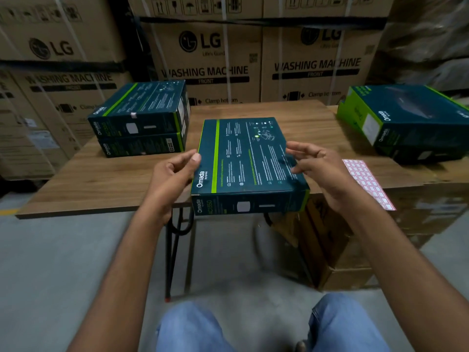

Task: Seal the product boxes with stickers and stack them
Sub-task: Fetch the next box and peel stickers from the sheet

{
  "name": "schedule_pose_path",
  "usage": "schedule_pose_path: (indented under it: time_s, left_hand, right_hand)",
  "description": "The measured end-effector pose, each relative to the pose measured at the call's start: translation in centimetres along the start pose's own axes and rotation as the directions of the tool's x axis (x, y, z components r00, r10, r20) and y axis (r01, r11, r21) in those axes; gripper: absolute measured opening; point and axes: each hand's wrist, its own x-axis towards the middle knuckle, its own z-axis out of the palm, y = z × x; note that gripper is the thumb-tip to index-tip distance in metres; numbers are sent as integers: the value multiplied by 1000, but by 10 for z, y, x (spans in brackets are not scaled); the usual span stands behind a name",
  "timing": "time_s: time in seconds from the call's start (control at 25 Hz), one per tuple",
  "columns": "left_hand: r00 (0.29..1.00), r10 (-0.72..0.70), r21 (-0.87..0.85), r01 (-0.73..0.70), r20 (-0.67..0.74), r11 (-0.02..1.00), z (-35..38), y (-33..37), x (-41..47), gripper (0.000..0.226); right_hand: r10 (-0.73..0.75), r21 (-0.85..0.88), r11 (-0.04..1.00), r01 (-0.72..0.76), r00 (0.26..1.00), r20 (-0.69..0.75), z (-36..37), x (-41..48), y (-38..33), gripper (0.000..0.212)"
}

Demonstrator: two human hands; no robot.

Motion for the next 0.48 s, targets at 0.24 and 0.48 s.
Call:
schedule_pose_path:
  time_s: [0.24, 0.48]
  left_hand:
    - [907, 314, 367, -404, 283, 838, 7, -10, -36, 37]
    - [845, 478, 465, -533, 242, 707, 12, -41, -38, 38]
  right_hand:
    - [-273, -418, 847, 328, 943, 189, 25, -38, 24, 43]
    - [-425, -503, 754, 423, 897, 117, 30, -41, 38, 42]
